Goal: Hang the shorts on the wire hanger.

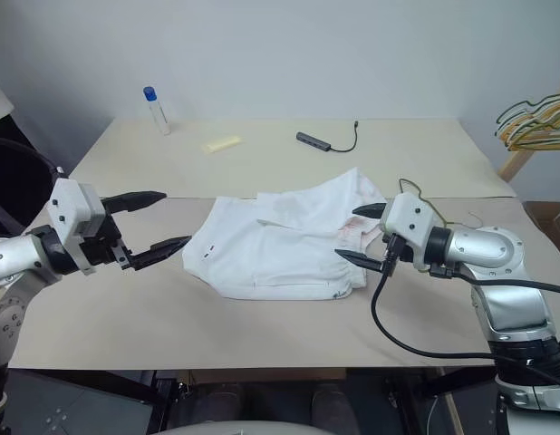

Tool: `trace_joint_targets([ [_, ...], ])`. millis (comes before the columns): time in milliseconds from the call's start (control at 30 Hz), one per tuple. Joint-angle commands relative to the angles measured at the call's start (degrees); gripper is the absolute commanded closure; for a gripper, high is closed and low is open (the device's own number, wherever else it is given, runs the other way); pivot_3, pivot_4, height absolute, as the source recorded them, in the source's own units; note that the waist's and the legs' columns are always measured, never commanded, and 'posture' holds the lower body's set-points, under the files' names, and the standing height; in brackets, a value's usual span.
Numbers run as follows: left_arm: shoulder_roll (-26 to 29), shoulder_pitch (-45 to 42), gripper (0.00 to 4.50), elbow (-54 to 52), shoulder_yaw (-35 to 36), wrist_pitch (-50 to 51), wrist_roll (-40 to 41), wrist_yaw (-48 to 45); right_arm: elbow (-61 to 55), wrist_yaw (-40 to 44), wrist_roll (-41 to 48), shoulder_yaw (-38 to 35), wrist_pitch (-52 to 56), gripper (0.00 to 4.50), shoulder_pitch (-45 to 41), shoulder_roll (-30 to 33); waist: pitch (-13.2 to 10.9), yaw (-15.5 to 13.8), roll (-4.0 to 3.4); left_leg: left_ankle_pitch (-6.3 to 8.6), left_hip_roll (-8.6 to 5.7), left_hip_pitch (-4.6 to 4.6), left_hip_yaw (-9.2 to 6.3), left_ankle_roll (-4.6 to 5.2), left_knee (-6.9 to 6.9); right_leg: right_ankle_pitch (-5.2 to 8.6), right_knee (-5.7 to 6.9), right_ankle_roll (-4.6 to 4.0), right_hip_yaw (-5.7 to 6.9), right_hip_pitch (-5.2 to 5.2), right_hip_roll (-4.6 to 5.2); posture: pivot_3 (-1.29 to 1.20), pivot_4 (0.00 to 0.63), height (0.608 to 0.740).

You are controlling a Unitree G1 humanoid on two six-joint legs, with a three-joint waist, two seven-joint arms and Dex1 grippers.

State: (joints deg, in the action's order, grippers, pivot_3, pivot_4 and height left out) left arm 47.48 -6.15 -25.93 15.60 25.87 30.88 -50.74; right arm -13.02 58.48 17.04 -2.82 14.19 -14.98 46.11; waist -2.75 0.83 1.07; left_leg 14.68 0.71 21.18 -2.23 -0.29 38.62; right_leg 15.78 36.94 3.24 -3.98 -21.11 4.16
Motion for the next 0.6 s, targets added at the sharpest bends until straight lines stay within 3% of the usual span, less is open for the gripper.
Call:
trace_joint_targets([
  [33,-0.4,-1.2,0.00,-0.2,1.5,-1.1,1.0,0.3,-1.9,-0.2,1.0,-1.9,0.1,0.04,-0.3,0.9,0.0,0.0,0.00,0.00,0.00,0.00,0.00,0.00,0.00,0.00,0.00,0.00,0.00,0.00,0.00,-0.01,0.000,0.740],
  [400,1.3,-1.0,0.00,-0.6,1.1,-1.2,0.3,-1.1,-0.9,1.8,0.4,-1.0,-1.6,0.04,-1.2,2.0,0.0,0.0,0.00,0.00,0.01,0.00,0.01,0.00,0.00,0.00,0.00,0.00,0.00,-0.01,-0.01,0.01,0.000,0.740],
  [600,1.7,0.3,0.00,-1.4,2.4,-1.1,1.0,-1.8,-1.9,5.8,-6.9,3.6,-10.2,0.04,0.4,6.3,0.0,0.0,0.00,0.00,0.02,0.00,0.03,0.00,0.00,0.01,0.00,0.00,-0.01,-0.02,-0.01,0.00,0.000,0.740],
])
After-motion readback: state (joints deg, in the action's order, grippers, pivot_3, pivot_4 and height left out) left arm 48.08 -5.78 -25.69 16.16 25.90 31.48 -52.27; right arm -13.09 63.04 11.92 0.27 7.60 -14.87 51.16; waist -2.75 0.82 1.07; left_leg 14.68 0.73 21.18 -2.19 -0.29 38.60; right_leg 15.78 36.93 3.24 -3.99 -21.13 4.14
